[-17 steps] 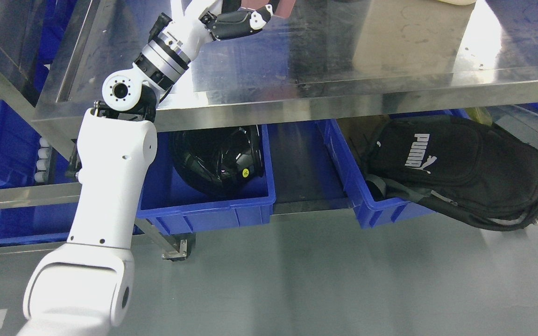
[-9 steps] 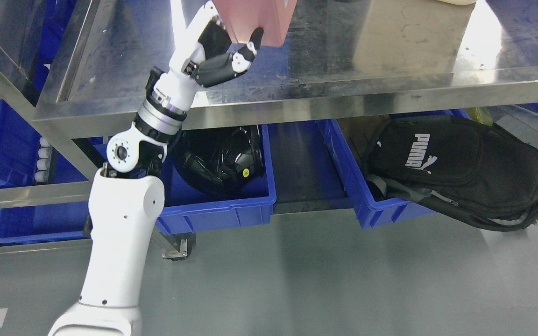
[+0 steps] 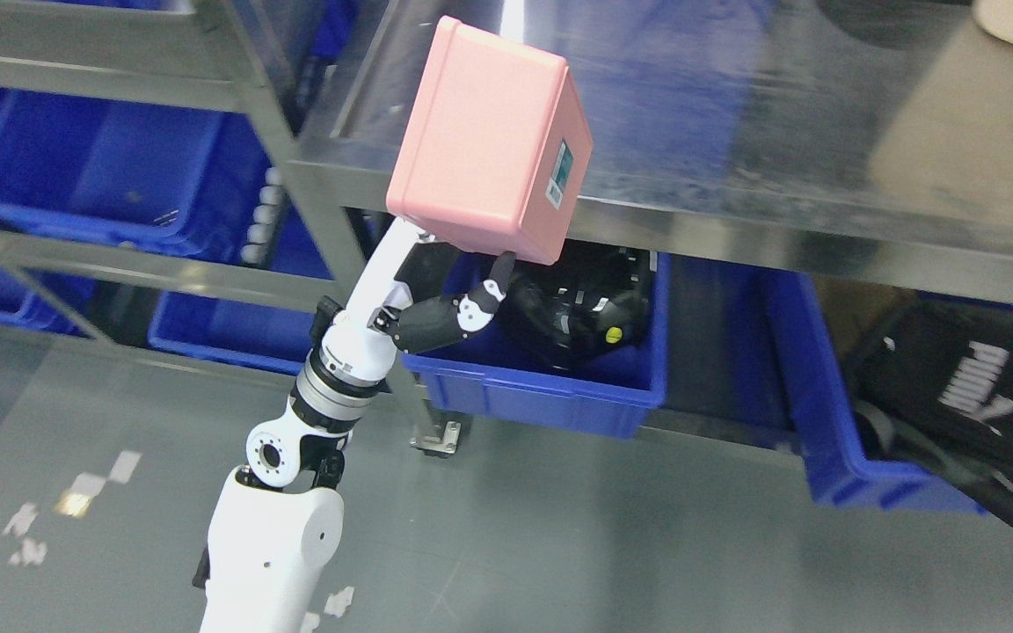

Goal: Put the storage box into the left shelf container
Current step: 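Lift the pink box with the left hand while the robot turns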

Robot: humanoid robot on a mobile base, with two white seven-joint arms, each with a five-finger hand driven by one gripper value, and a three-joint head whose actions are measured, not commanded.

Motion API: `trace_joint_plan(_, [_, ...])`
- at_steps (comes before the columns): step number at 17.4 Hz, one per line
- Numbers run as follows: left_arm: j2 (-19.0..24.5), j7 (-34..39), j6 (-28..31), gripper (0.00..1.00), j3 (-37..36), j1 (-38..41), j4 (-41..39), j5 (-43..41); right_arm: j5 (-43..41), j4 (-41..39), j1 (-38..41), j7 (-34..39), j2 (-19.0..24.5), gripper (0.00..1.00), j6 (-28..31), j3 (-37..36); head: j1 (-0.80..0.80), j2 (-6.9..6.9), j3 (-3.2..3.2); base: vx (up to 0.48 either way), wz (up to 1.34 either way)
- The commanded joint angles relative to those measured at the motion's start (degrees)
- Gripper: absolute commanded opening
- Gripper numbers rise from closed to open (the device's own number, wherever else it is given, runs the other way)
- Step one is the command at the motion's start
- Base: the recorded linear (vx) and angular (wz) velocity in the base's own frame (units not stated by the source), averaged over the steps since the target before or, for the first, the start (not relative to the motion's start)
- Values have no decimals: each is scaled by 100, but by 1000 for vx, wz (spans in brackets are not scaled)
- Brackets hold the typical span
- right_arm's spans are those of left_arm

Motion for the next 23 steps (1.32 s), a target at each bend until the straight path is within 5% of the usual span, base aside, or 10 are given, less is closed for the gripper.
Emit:
trace_joint_plan(1, [100, -4, -155, 0, -607, 471, -677, 36, 9, -100, 53, 2, -100, 100, 0, -26, 0, 0, 0, 105, 1095])
trace_joint_plan(15, [100, 23, -304, 1, -477, 823, -677, 27, 9, -100, 53, 2, -100, 100, 0, -26, 0, 4, 0, 229, 1418])
trace_joint_plan(23, [100, 31, -304, 1, -476, 859, -677, 27, 9, -100, 53, 2, -100, 100, 0, -26, 0, 4, 0, 332, 615])
